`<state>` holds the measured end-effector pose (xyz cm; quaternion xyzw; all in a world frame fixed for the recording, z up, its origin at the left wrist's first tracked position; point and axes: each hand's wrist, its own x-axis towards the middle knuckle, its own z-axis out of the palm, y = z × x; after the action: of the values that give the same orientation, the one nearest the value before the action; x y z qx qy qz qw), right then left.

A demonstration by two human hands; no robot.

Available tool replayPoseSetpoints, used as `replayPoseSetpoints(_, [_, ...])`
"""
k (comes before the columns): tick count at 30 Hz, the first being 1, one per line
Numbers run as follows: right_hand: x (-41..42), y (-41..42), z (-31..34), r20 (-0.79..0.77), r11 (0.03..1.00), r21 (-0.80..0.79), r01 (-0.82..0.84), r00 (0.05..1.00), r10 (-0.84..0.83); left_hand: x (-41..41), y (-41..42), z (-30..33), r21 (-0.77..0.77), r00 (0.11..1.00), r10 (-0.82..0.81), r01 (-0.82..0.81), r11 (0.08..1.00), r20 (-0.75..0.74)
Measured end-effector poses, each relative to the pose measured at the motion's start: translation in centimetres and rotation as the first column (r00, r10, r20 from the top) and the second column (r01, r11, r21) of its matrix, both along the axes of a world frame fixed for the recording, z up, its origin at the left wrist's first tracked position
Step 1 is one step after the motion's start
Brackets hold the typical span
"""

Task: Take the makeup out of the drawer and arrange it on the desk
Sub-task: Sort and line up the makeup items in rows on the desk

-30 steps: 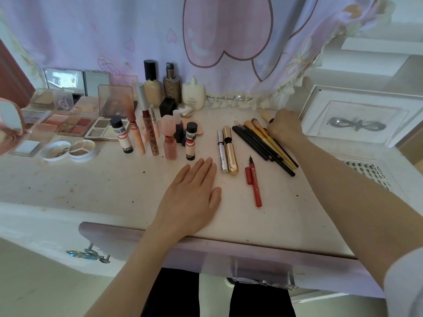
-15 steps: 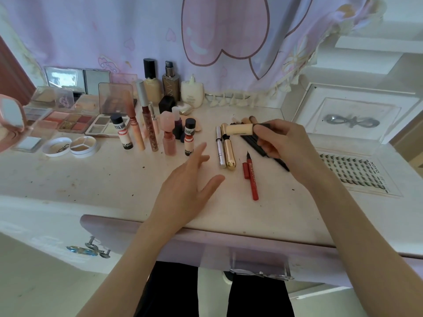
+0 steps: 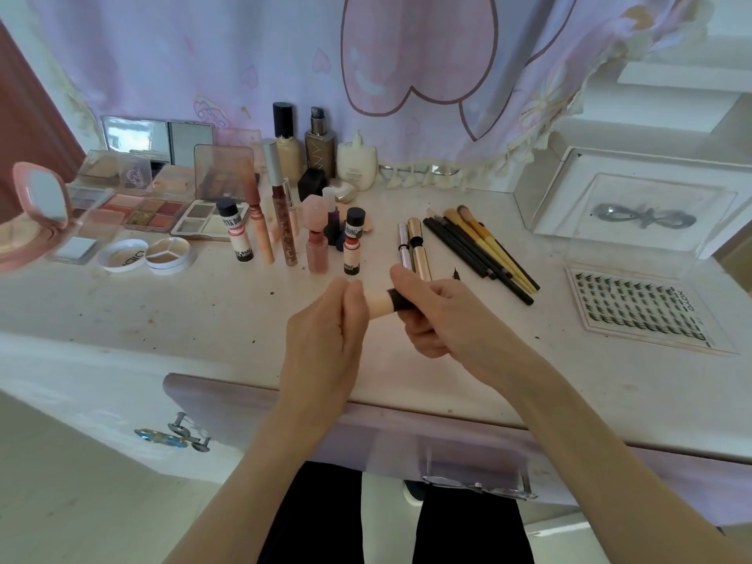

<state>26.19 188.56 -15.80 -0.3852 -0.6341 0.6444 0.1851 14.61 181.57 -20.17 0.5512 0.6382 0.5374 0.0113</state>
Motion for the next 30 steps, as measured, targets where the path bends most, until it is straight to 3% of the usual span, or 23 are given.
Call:
replayPoseSetpoints(3, [-0.5,-0.4,-0.4,-0.041,0.999,0.044,0.009,0.999,-0.007,-0.4,0.2,0.5,-0.04,0.989,0.034,-0.028,0.999,0.144])
replayPoseSetpoints(5, [-0.6,-0.6,-1.0,-0.006,0.951,0.308,0.014,1.0,-0.013,-0.7,0.4,0.5,-0.12,0.95,0.049,-0.012,0.993,0.308])
replayPoseSetpoints(7, [-0.7,-0.6,-1.2,0.042,0.832,0.554,-0.025,0.999,0.002,-0.9,0.4,0.6,-0.162,0.859,0.029,0.063,0.985,0.511])
replayPoseSetpoints(9, [-0.6,-0.4,-1.2,0.065,0.783,0.617,-0.074,0.997,0.043,-1.3,0.3,0.7,-0.206,0.798,0.031,0.118,0.971,0.602])
replayPoseSetpoints(11, [-0.4,0.1,-0.9,0.073,0.789,0.602,-0.123,0.992,0.1,-1.8,0.2,0.8,-0.296,0.808,0.059,0.146,0.944,0.587])
replayPoseSetpoints(13, [-0.1,0.4,-0.8,0.011,0.86,0.498,-0.112,0.992,0.123,-2.1,0.1,0.8,-0.335,0.843,0.08,0.123,0.934,0.531])
replayPoseSetpoints(15, [-0.3,0.5,-0.8,0.007,0.916,0.398,-0.057,0.998,0.059,-2.0,0.1,0.9,-0.316,0.881,0.087,0.074,0.946,0.465])
replayPoseSetpoints(18, [-0.4,0.5,-0.8,0.065,0.914,0.406,-0.019,0.998,-0.008,-1.7,0.2,0.8,-0.323,0.925,0.102,0.023,0.946,0.366])
replayPoseSetpoints(22, [0.5,1.0,-0.5,-0.064,0.925,0.371,-0.085,0.991,0.117,-1.9,0.3,0.9,-0.348,0.884,0.068,0.11,0.931,0.462])
replayPoseSetpoints(27, [0.0,0.9,-0.6,0.084,0.916,0.4,0.012,0.995,-0.049,-1.4,0.5,0.5,-0.329,0.914,-0.015,0.161,0.931,0.406])
replayPoseSetpoints(30, [0.4,1.4,-0.1,0.017,0.919,0.391,0.043,0.998,-0.054,-1.4,0.7,0.3,-0.305,0.911,-0.14,0.271,0.913,0.388])
